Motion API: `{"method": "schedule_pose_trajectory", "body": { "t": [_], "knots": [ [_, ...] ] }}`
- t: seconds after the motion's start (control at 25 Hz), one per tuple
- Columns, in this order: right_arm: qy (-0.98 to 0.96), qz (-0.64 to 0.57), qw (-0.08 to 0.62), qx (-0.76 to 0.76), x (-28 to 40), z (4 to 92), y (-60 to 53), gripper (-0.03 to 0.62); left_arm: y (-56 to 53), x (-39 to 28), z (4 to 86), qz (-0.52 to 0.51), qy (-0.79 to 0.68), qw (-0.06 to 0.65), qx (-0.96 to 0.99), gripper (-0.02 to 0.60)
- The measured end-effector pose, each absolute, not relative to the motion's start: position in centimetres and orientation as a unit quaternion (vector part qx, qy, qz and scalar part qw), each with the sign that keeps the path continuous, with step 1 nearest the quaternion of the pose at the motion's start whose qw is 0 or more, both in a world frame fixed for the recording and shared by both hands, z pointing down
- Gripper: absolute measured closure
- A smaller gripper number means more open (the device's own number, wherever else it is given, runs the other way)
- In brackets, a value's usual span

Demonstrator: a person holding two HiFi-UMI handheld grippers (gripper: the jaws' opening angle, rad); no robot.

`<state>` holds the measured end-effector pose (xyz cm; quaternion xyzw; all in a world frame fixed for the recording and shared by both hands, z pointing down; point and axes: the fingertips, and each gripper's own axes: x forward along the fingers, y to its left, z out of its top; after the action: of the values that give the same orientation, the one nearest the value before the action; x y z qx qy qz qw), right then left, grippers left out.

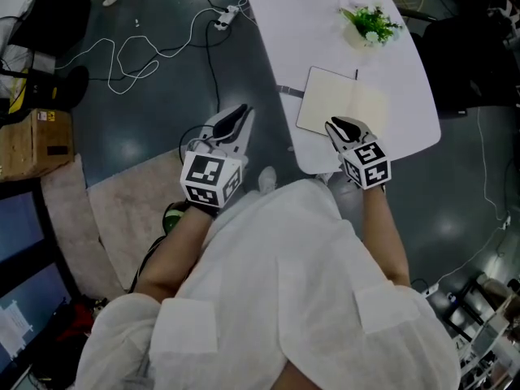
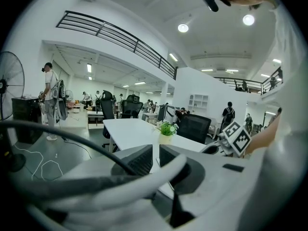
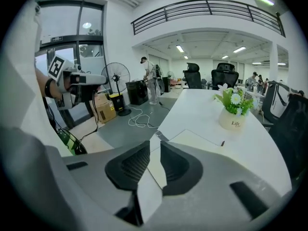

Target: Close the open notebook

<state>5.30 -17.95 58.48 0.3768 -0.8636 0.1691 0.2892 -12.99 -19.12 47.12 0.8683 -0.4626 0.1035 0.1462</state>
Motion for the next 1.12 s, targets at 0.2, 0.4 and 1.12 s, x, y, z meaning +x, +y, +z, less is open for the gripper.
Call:
{"method": "schedule_pose_trajectory", "body": {
  "t": [0.2, 0.4, 1.12],
  "knots": [
    [-0.861, 0.155, 0.332, 0.352, 4.7, 60.7, -17.7, 0.523, -19.1, -12.9, 47.8, 0.107, -0.46, 0.151, 0.869, 0.543],
    [-0.858, 0.129, 0.379, 0.322, 3.8, 62.5, -17.2, 0.518, -19.1, -13.0, 47.7, 0.112, -0.46, 0.153, 0.868, 0.543],
    [-0.791, 0.005, 0.579, 0.198, 2.6, 69.9, -16.0, 0.496, -19.6, -15.6, 49.1, 0.13, -0.484, 0.167, 0.849, 0.543]
  ]
}}
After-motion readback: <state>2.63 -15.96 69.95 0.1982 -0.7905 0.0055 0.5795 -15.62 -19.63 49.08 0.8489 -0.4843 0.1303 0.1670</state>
